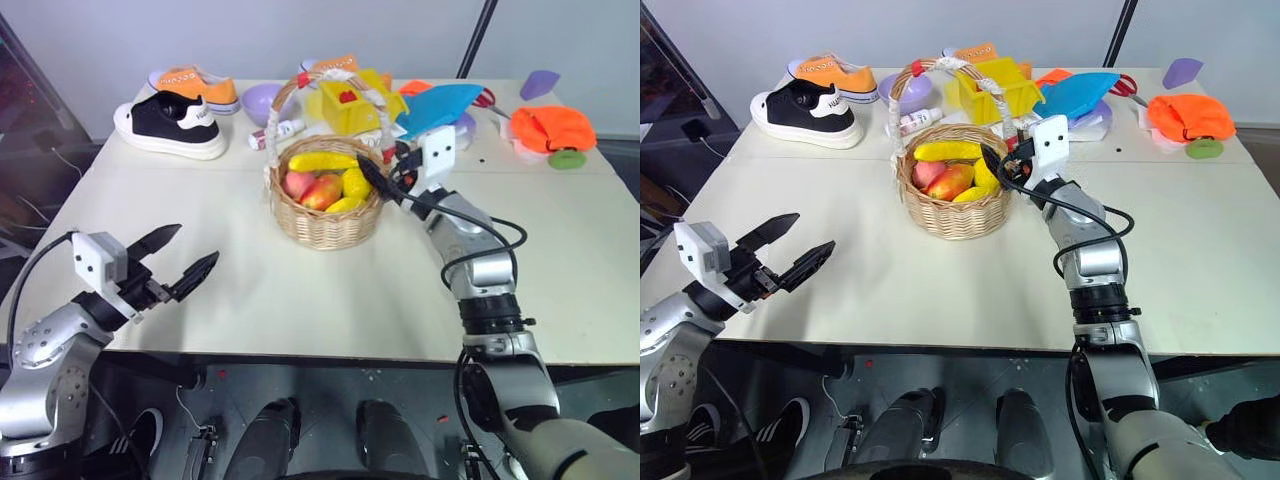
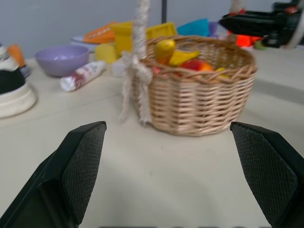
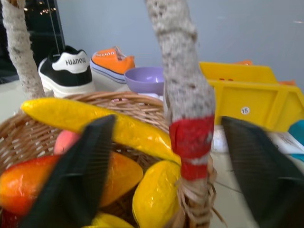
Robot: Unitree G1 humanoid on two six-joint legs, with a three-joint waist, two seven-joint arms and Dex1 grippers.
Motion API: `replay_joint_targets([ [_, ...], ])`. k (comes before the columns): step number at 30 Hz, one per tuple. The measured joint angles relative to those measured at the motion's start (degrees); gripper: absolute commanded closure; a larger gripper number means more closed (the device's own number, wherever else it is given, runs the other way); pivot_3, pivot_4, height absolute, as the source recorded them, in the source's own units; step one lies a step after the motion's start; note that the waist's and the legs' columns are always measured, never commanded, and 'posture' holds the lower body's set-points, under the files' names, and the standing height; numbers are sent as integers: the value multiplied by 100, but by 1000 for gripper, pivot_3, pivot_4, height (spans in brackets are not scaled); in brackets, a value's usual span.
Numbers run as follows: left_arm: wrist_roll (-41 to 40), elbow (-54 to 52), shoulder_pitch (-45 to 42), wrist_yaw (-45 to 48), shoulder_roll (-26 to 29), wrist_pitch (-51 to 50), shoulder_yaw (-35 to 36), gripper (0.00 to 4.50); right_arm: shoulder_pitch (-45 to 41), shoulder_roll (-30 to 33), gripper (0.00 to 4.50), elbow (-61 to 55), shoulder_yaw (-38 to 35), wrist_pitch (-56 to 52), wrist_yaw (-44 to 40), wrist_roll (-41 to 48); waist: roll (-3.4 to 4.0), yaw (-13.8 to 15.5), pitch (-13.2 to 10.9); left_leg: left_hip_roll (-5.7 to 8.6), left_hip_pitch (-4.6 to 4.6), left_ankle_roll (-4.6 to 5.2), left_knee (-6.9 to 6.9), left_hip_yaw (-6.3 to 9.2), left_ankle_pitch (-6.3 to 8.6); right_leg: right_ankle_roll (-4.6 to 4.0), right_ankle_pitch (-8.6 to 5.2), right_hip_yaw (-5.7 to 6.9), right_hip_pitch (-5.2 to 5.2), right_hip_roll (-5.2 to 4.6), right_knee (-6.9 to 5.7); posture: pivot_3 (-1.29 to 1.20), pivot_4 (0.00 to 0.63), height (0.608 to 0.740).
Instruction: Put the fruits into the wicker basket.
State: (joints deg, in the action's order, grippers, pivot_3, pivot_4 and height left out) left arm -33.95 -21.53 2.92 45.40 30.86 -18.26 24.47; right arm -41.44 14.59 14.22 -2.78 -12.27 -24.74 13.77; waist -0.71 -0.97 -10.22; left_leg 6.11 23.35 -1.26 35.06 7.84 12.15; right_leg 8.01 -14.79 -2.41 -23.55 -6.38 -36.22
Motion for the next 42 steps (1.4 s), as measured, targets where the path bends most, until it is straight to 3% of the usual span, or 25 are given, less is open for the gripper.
replay_joint_targets([
  [1,-35,0,13,-26,0,1,0,0,-14,-9,3269,31,-20,21,-8,6,0,-2,0,0,0,0,0,0,0,0,0,0,0,1,0,0,150,740],
  [4,-53,1,27,-56,2,3,-6,0,-20,2,4467,131,-96,31,-25,6,0,-16,0,0,0,0,0,0,0,0,0,-1,0,1,0,0,150,740],
  [9,-125,10,-71,-71,2,-2,-129,0,-6,34,4465,136,-98,40,-52,-6,4,-10,0,0,1,0,-1,0,0,0,0,-1,-2,2,0,0,150,740],
  [13,-130,113,-412,-78,3,0,-347,0,206,452,4465,-108,-250,35,-237,86,4,62,0,7,4,1,2,1,0,0,0,2,3,-5,7,0,150,740],
  [18,-117,540,-837,73,0,5,-693,0,970,1584,4465,-838,-1150,-96,-501,401,5,121,0,7,5,5,1,-3,3,0,0,2,4,-6,11,0,150,740],
  [24,-122,1119,-1624,298,-175,-57,-1211,0,2101,2414,4466,-1068,-2413,-33,-252,394,7,132,1,5,3,6,3,-8,3,1,0,1,10,-6,11,0,150,740],
  [29,-158,1481,-2020,796,-344,-167,-1820,0,2838,2358,4466,-1166,-3271,106,376,331,14,59,4,1,-2,8,5,-17,3,1,0,-6,10,-3,5,0,150,740],
  [35,-144,1822,-2558,1211,-413,-137,-2137,0,3123,1976,4466,-1569,-3453,0,916,349,24,-22,11,-1,-7,8,4,-19,3,1,0,-9,11,-1,3,0,150,740],
  [42,-39,1936,-2546,1289,-458,-100,-2157,0,3178,1742,1041,-1951,-3427,-238,1104,680,25,32,11,3,-5,9,8,-16,3,2,0,-8,15,-4,6,0,150,740],
])
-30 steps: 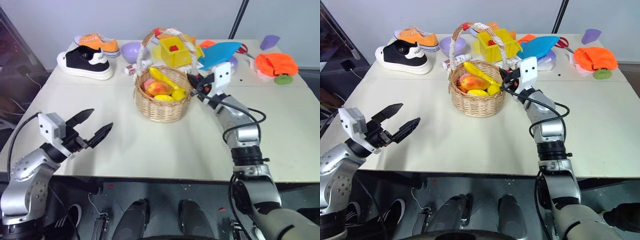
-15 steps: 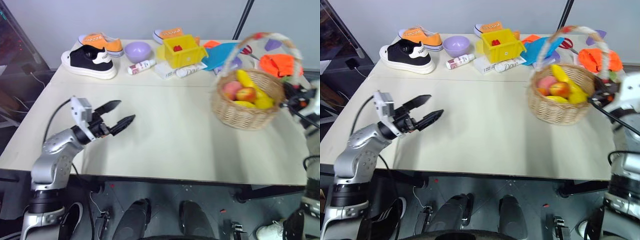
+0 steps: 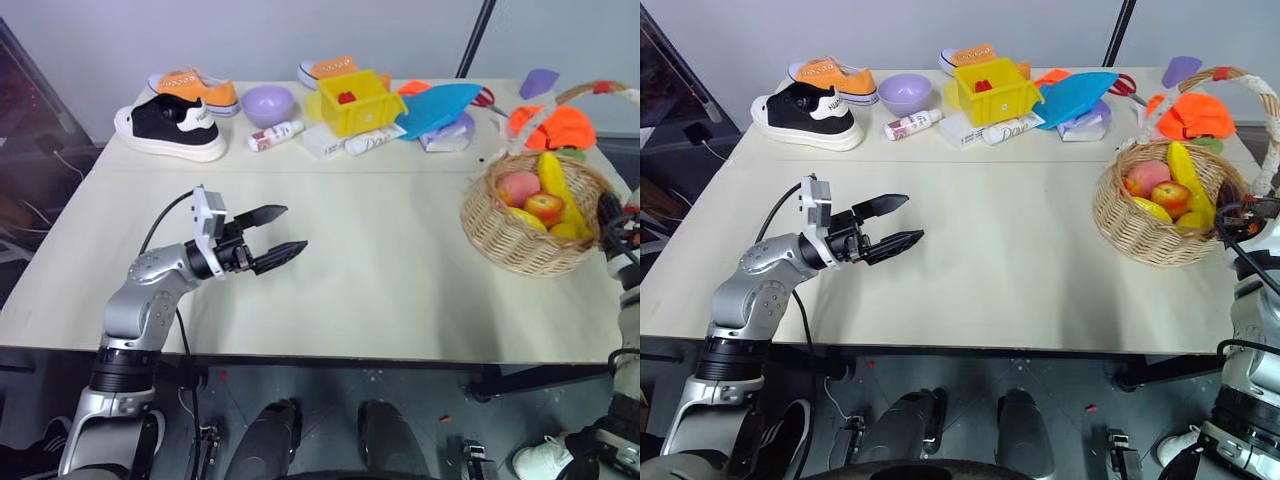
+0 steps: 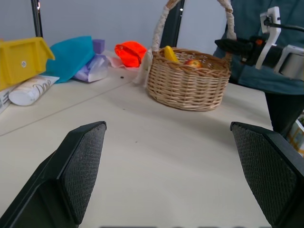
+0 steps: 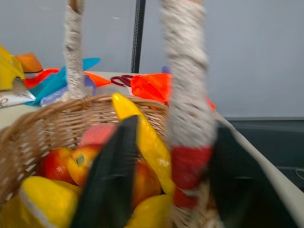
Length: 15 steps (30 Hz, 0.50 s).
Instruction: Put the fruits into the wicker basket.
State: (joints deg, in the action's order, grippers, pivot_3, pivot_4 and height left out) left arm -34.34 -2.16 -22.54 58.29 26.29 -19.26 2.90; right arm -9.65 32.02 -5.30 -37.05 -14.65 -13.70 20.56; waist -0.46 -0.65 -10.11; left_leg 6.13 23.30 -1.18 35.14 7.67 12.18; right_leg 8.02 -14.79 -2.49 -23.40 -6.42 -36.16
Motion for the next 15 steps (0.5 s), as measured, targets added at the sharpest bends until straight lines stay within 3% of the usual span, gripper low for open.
replay_joint_targets([
  [2,3,-3,46,-1,-8,0,0,0,0,8,94,-14,0,0,75,-14,0,6,0,0,0,0,0,1,0,0,0,1,0,0,0,0,150,740],
  [5,48,-9,105,-87,-58,39,-1,0,167,-71,30,-321,-20,2,312,-82,0,7,1,-1,0,0,-3,4,0,1,-1,1,-2,0,-1,0,150,740],
  [11,209,-14,319,-341,-85,281,71,0,1342,-1634,30,-1954,305,581,1146,-637,12,-11,6,1,0,-2,-6,5,0,2,-2,-3,-5,0,-2,0,150,740],
  [15,389,-18,573,-646,-134,501,143,0,1589,-1778,30,-2478,1294,950,791,-863,13,-48,7,-7,-16,-1,-4,-2,1,1,-2,-12,4,11,-1,0,150,740],
])
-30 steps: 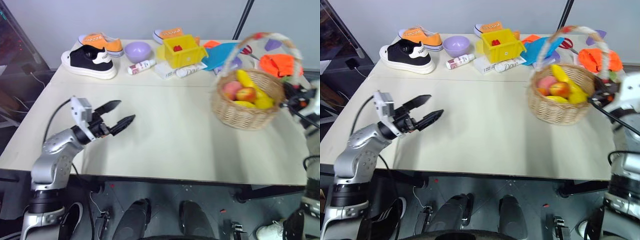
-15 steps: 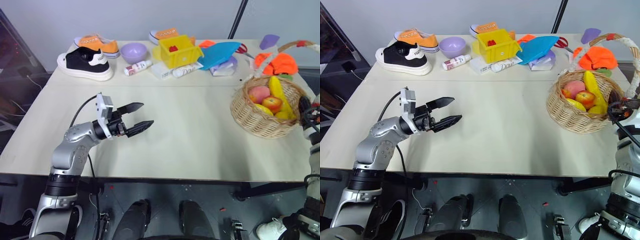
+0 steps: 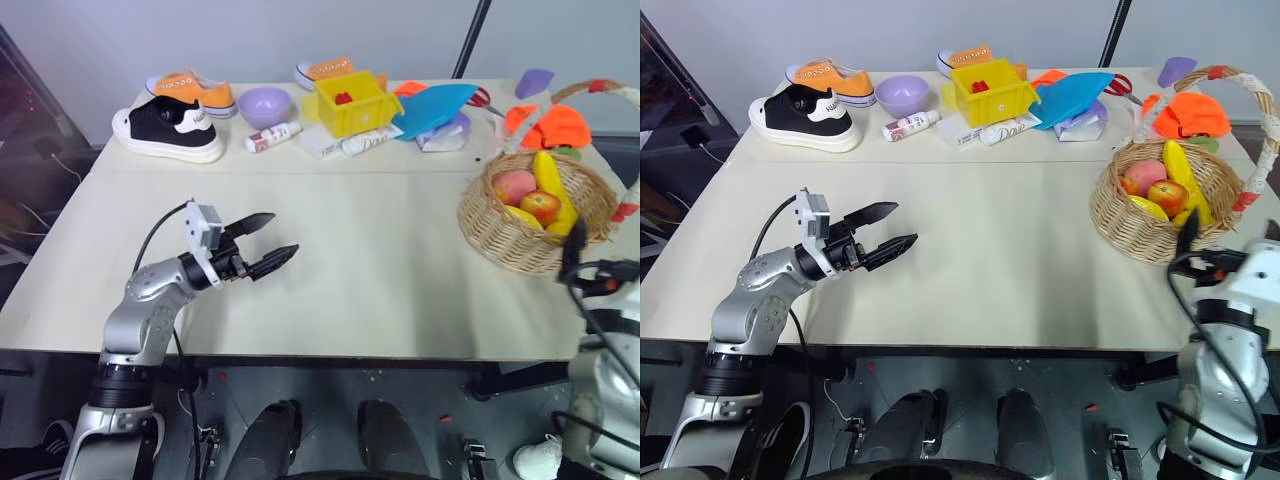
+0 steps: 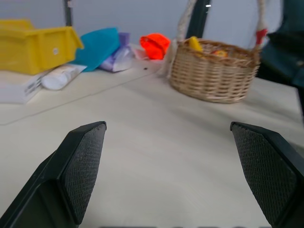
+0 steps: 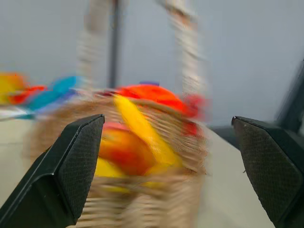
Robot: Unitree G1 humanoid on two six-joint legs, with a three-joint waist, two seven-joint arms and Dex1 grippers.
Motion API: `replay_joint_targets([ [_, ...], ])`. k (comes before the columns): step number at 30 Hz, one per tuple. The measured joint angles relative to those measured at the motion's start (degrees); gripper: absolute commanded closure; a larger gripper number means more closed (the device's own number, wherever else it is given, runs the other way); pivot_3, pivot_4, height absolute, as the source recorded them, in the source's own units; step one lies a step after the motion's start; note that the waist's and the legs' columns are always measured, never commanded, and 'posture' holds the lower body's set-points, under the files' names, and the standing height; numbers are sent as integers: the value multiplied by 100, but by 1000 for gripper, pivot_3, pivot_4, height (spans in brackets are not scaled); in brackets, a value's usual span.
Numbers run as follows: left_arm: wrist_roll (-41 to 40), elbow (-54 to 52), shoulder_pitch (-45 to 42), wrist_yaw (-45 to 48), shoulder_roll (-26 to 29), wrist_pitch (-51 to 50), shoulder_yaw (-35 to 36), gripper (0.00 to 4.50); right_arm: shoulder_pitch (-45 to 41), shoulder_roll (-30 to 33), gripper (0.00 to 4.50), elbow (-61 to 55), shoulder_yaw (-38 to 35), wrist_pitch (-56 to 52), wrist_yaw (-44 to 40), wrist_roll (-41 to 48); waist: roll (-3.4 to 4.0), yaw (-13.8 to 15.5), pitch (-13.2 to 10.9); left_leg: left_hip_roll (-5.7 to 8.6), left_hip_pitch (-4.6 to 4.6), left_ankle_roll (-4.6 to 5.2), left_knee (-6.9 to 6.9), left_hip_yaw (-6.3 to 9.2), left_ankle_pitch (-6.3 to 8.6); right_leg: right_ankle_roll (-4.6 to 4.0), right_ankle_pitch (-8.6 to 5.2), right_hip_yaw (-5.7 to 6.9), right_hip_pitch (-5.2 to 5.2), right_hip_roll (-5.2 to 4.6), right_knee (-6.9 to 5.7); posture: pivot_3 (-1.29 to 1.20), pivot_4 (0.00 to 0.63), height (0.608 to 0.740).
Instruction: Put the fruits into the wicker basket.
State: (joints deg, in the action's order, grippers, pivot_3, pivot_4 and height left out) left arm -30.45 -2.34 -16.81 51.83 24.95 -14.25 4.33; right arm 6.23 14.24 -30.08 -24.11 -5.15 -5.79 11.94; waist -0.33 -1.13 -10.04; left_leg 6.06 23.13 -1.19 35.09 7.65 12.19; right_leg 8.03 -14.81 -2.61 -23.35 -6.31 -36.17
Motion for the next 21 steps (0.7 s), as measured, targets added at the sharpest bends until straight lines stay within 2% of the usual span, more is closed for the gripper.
replay_joint_targets([
  [4,361,178,25,-651,-27,231,239,0,-484,351,30,331,1190,-216,-1269,462,-1,12,0,-2,-9,0,4,1,0,0,0,3,15,2,3,0,150,740],
  [7,607,393,99,-1102,-30,398,467,0,-820,795,30,890,1732,-367,-2263,715,-6,54,1,2,-6,2,2,8,0,0,0,12,18,-3,5,0,150,740],
  [15,871,704,498,-2514,-201,959,1479,0,-1860,1550,30,2582,2427,142,-3922,457,-14,45,-1,4,-4,1,1,12,1,1,1,17,13,-6,4,0,150,740],
  [21,984,655,942,-2857,-239,1171,1697,0,-2314,1406,30,3299,2667,472,-4314,387,-16,52,0,5,-3,1,2,12,1,1,1,17,13,-8,3,0,150,740],
])
